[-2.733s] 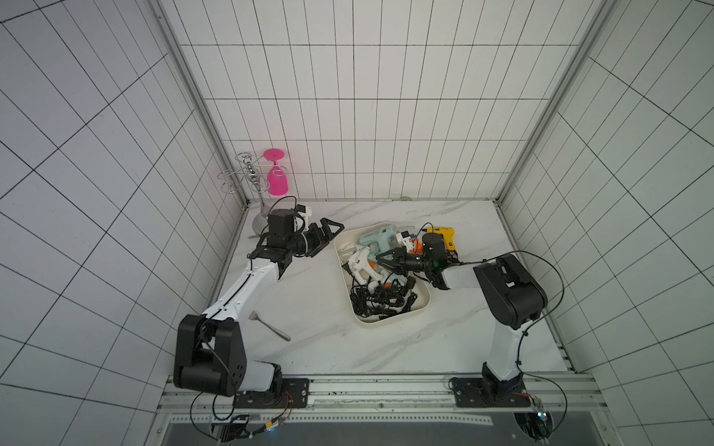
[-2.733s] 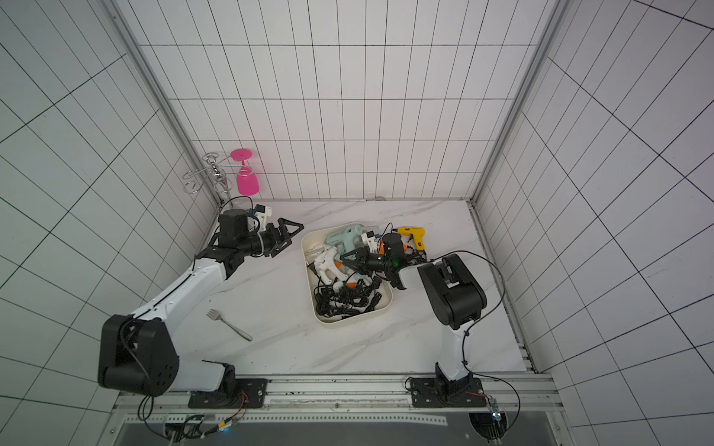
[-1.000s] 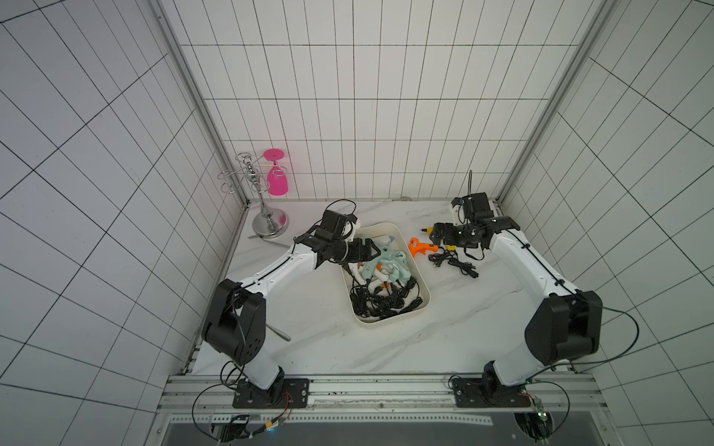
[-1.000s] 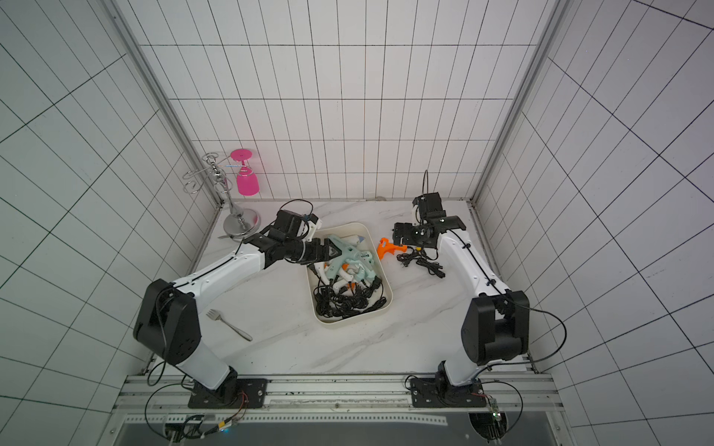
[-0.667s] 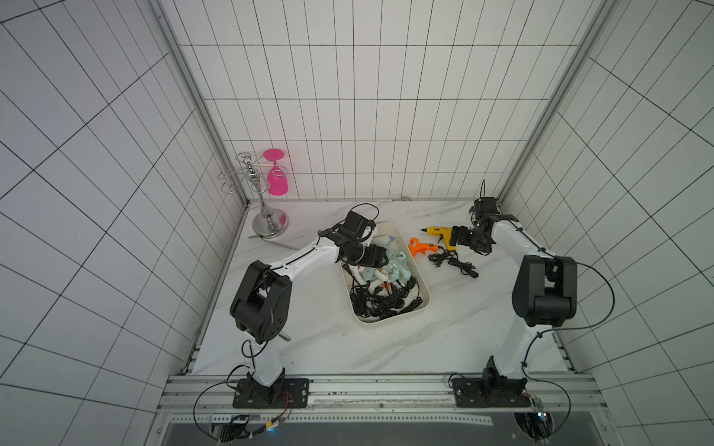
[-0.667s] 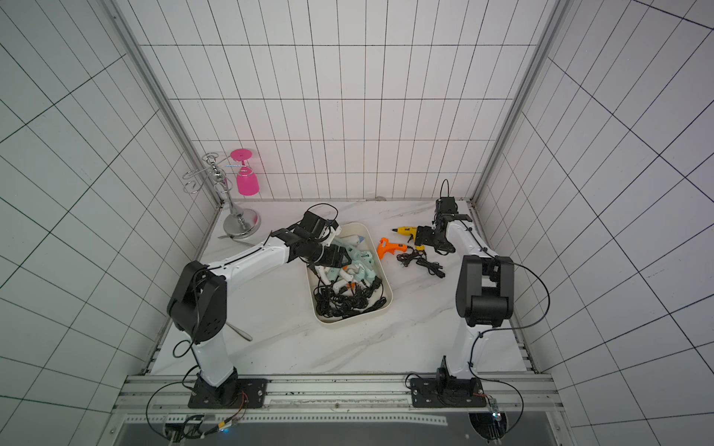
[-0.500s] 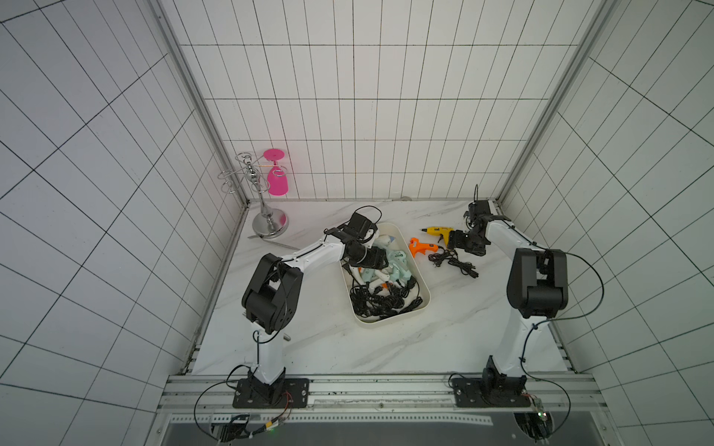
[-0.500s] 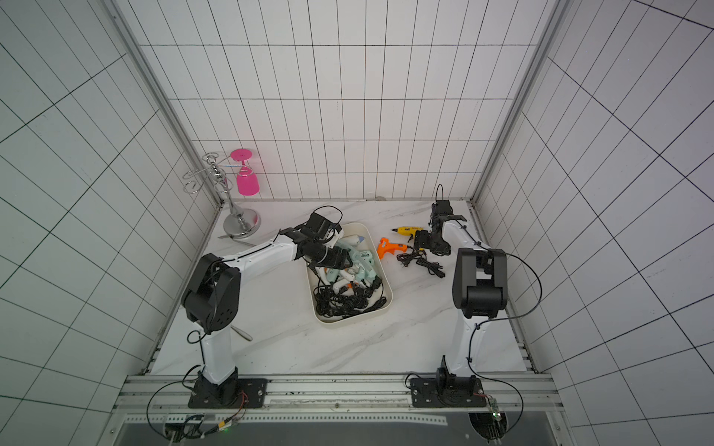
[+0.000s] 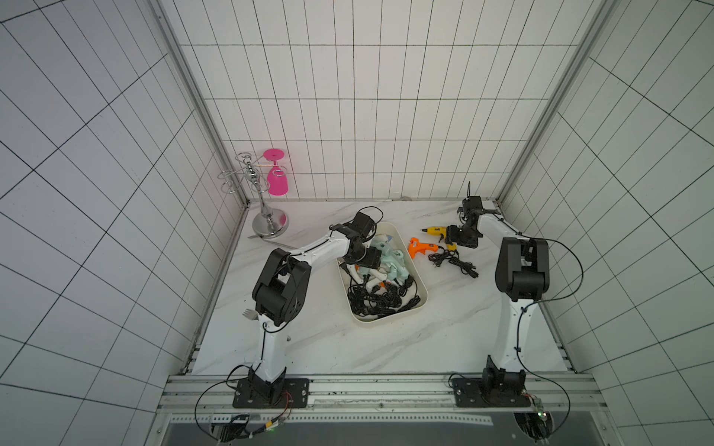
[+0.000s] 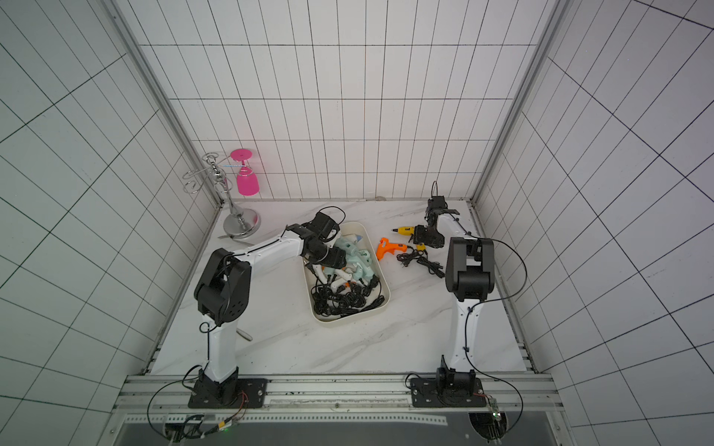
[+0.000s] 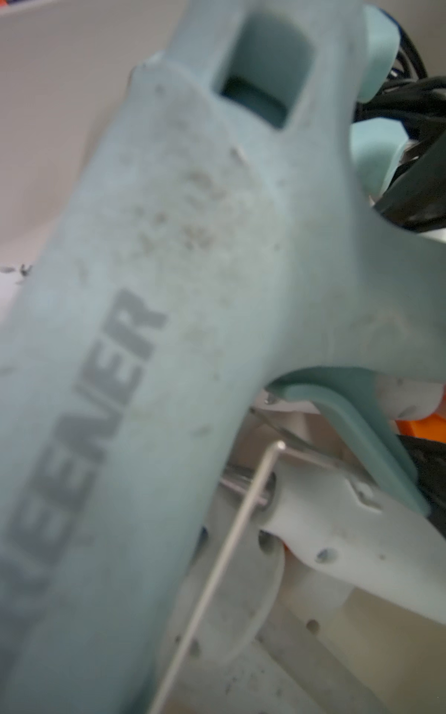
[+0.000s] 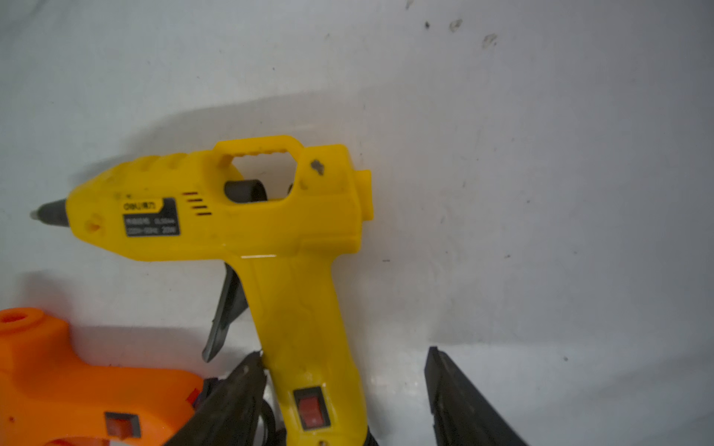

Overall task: Put the hot melt glue gun into the storage box
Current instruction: Pick up the hot melt adhesive gun from the center of the board.

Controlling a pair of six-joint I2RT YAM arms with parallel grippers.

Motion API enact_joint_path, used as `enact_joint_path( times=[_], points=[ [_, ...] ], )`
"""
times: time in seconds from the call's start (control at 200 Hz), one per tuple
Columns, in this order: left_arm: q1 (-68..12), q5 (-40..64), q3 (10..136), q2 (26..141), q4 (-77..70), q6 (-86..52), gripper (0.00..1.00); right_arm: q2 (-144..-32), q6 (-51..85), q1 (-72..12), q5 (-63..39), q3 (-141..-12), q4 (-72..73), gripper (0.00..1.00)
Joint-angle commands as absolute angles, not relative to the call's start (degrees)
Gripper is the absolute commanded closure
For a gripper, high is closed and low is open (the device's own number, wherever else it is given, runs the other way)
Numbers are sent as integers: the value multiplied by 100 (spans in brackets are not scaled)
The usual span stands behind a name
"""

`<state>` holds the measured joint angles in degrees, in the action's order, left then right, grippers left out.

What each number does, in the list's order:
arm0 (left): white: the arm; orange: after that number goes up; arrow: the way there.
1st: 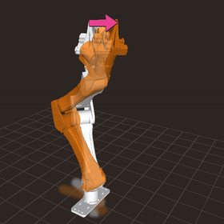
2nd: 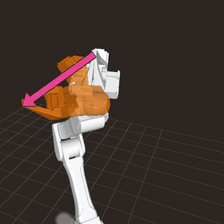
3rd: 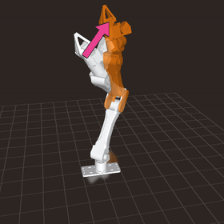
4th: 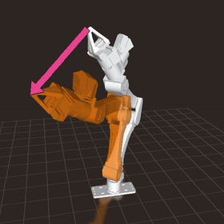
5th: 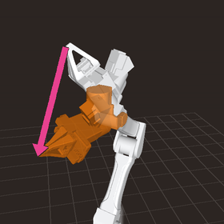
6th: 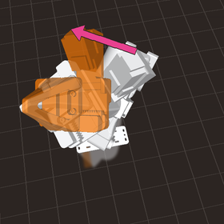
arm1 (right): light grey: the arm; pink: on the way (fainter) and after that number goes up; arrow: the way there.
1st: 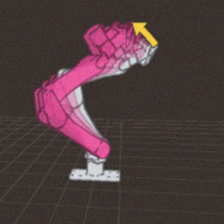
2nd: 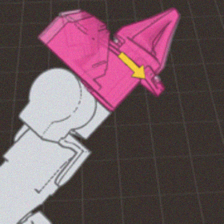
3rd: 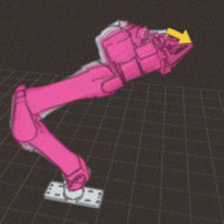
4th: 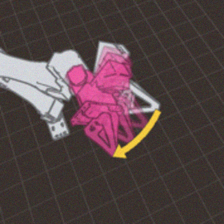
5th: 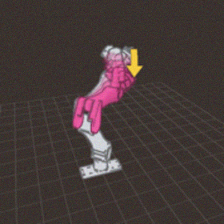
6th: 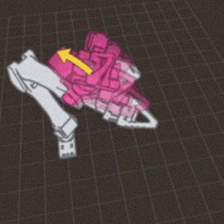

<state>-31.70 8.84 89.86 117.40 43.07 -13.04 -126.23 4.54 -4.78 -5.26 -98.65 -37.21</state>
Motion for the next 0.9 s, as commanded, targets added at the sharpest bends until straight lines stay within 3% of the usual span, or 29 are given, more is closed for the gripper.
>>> enact_joint_path(
  times=[0.0, 0.18, 0.25, 0.395, 0.65, 0.734, 0.894],
  points=[
    [-3032, 219, 9003, 11978, 4715, -1070, 20, -12871, 309, -597, -428, -10273, -4042, 33],
    [-3161, -261, 8932, 11566, 4710, -868, 15, -13215, 119, -782, -2, -10731, -4529, 42],
    [-3143, -369, 8920, 11337, 4741, -804, 12, -13230, 131, -784, 9, -10752, -4563, 50],
    [-3161, 49, 8847, 10621, 4572, -707, 8, -13094, 171, -780, -44, -10699, -4496, 66],
    [-3030, 675, 8674, 9587, 3782, -895, 1, -12149, 513, -493, -692, -10497, -4227, 82],
    [-2879, 1121, 8516, 9293, 3324, -1075, 1, -11663, 693, -341, -1200, -10464, -4020, 83],
    [-2492, 2281, 7521, 8642, 1249, -1772, 1, -11262, 1319, -74, -3627, -10692, -4072, 82]
  ],
)
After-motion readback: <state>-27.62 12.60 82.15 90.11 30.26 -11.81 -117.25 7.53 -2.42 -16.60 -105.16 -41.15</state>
